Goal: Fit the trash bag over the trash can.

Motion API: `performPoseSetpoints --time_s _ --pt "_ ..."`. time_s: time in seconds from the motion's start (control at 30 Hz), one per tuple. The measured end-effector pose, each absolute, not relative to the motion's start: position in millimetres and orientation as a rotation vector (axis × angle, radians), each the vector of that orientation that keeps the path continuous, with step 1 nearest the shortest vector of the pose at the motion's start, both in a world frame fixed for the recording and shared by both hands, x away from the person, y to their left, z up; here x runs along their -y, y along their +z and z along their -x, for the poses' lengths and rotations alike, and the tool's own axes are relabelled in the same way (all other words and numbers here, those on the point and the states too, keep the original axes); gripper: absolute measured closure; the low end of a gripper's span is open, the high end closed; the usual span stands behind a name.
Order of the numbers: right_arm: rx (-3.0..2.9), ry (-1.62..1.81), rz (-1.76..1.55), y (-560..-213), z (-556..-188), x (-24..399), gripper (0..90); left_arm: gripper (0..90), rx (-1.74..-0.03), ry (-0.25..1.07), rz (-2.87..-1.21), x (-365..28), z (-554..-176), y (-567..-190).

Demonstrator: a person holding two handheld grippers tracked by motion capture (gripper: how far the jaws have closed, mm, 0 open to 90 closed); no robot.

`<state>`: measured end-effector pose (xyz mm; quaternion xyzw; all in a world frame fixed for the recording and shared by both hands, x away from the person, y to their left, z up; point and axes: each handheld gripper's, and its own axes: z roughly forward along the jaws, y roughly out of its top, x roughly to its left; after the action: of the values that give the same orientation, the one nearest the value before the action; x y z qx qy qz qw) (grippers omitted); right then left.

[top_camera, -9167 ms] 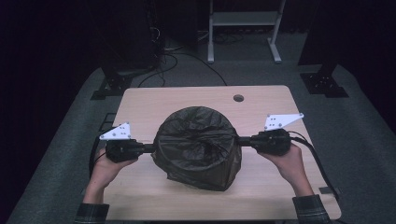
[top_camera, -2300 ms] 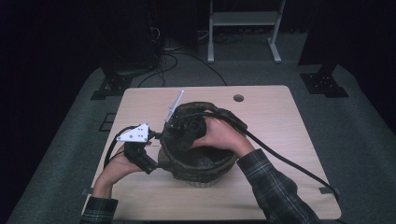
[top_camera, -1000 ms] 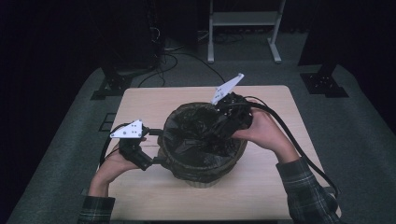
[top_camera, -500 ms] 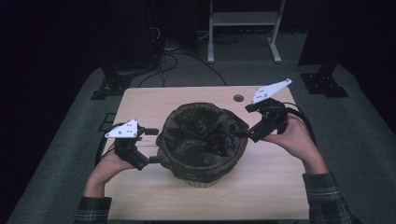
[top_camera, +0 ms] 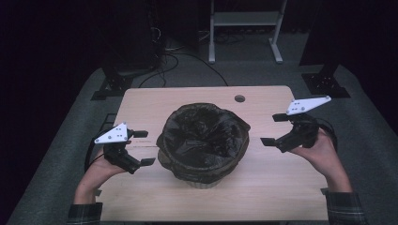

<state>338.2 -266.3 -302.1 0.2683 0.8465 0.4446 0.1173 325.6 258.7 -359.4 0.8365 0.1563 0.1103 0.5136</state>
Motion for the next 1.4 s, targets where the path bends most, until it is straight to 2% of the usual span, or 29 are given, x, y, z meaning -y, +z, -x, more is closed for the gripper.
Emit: performPoseSetpoints --time_s 0.37,0.73,1.07,1.4 --pt "-2.407 1.306 -0.908 -349.4 -318.5 303.3 0.0 0.0 -0.455 0.315 -2.052 -275.5 -308.1 -384.3" --pt "-2.302 1.323 -1.001 -408.1 -307.1 332.7 0.0 0.0 -0.526 0.366 -2.073 -271.5 -303.4 -410.9" --pt "-2.301 1.299 -1.094 -453.4 -303.4 343.5 0.0 0.0 -0.602 0.355 -2.156 -262.8 -309.9 -444.3" --pt "-2.336 1.199 -1.142 -477.9 -302.1 345.8 0.0 0.0 -0.656 0.344 -2.259 -256.7 -317.8 -467.5"
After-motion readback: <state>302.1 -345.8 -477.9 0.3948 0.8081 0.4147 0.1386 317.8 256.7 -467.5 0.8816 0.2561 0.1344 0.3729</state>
